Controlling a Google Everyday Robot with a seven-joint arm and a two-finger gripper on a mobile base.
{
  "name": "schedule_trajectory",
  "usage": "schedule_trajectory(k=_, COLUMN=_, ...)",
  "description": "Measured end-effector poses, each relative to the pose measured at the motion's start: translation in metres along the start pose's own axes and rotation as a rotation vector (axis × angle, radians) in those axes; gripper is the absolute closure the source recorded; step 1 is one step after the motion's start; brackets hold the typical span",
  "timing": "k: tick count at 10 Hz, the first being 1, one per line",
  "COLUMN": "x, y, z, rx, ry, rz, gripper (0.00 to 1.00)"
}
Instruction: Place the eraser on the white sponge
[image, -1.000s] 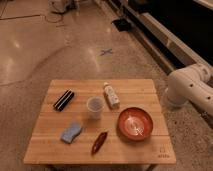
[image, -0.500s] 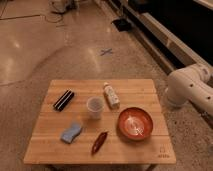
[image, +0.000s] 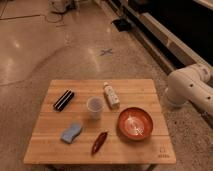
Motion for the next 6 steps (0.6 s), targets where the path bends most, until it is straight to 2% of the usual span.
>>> schedule_trajectory(k=3, x=-0.009, y=-0.002, z=0.001, rx=-0.019, ry=-0.003, rz=-0.030, gripper=0.40)
schedule_trajectory(k=4, x=-0.021, y=-0.007, z=0.002, rx=-0.026, ry=-0.010, rz=-0.059, gripper=0.36)
schedule_trajectory(k=6, x=-0.045, y=-0.016, z=0.004, rx=-0.047, ry=-0.010, rz=-0.126, gripper=0.21)
